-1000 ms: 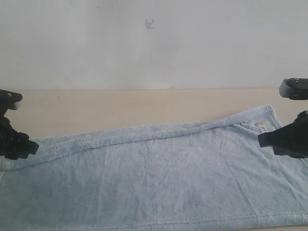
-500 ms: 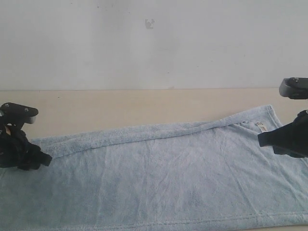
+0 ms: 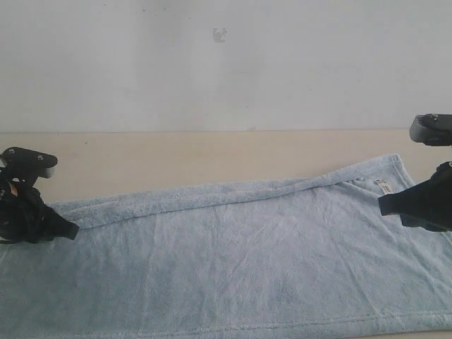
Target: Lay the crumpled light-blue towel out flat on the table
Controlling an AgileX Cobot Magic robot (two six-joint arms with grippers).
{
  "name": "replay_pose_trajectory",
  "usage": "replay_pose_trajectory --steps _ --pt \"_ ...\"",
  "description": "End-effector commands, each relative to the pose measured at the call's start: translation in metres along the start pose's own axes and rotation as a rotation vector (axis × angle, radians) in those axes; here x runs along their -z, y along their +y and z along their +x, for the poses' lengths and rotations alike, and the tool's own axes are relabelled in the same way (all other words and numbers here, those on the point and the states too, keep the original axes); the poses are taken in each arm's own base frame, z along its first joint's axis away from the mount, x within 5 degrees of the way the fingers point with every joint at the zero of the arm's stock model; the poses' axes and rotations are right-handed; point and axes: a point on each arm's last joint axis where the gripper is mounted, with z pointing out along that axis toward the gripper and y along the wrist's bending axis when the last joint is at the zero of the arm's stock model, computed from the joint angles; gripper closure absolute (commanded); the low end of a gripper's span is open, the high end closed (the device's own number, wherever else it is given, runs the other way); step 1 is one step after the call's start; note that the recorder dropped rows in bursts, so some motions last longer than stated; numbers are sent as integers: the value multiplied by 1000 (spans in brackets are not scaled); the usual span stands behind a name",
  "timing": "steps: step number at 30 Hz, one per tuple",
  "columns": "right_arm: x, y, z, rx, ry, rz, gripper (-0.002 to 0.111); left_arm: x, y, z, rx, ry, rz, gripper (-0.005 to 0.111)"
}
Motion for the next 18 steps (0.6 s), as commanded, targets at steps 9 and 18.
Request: replay_pose_trajectory --steps 9,18 --pt "2 1 0 11 -11 1 109 37 6 -29 23 -140 -24 103" --pt "2 1 0 1 -11 -3 109 57 20 -81 16 -277 -67 103"
